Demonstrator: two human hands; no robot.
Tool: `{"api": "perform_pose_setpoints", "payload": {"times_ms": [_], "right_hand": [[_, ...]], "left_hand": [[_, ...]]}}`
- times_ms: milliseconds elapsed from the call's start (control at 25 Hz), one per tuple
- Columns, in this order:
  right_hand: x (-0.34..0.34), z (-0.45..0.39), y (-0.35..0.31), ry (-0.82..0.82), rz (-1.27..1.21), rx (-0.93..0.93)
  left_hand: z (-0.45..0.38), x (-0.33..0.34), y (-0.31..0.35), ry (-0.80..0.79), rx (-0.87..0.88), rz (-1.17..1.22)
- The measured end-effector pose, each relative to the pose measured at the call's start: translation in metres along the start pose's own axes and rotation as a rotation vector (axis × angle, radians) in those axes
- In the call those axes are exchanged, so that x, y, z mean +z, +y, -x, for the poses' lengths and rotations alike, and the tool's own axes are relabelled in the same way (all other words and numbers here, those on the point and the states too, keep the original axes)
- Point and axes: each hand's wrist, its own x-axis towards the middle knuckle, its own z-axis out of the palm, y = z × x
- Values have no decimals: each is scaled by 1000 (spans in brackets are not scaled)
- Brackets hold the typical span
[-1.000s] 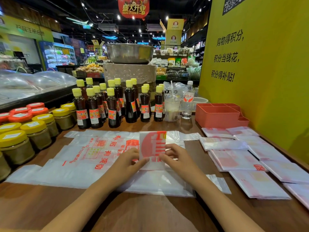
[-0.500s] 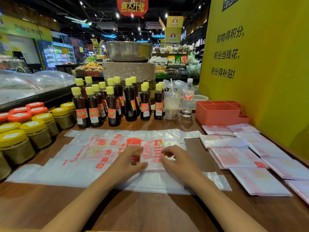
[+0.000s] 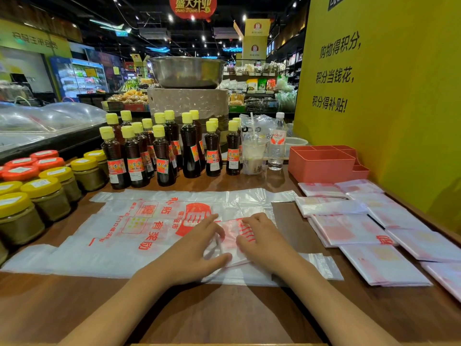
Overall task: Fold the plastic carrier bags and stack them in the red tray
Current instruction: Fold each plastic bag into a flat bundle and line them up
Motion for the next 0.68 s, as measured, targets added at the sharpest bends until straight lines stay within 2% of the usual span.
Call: {"api": "perform_pose_setpoints", "payload": {"times_ms": [160,280,680], "right_hand": [[10,-1,2,-136,235,-65],[13,0,3,-211,294,-81],[9,-2,0,-283,352,-49]], "left_hand": [[1,5,8,-137,35,-220],[1,5,9,-220,8,-314],[-3,4,8,-229,-47,-310]]}}
